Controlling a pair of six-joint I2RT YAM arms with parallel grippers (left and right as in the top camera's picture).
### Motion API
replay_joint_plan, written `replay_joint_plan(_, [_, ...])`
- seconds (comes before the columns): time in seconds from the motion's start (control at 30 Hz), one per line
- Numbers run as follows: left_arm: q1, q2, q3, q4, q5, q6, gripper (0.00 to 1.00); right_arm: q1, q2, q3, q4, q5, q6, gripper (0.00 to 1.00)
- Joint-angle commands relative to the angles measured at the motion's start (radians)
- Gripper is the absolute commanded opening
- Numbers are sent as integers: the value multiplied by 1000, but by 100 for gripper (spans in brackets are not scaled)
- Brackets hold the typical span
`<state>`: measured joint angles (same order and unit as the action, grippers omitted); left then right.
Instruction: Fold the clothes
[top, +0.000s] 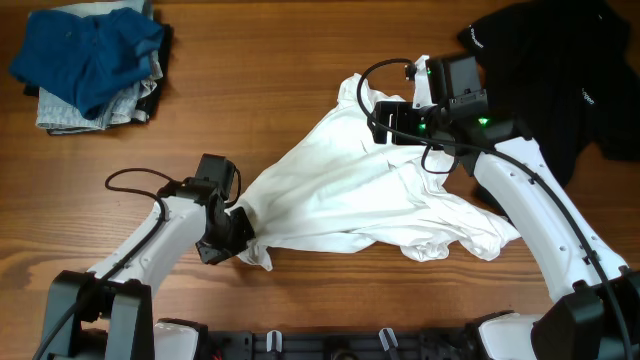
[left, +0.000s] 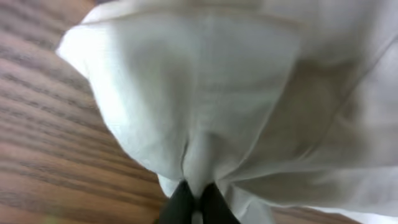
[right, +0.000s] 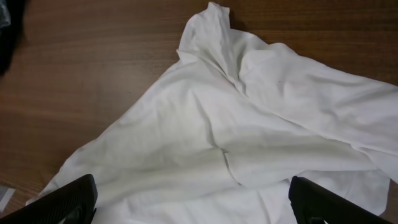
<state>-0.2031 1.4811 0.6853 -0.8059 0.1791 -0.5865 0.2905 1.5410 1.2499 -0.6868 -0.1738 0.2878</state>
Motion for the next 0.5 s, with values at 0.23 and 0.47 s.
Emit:
replay_joint_plan(0.23, [68,-31,333,51,-73,59,4,-3,15,6,-16,-90,2,88])
replay_joint_plan(0.47, [101,-39,718,54,-176,85,4,-3,15,2,-126,-89,1,87])
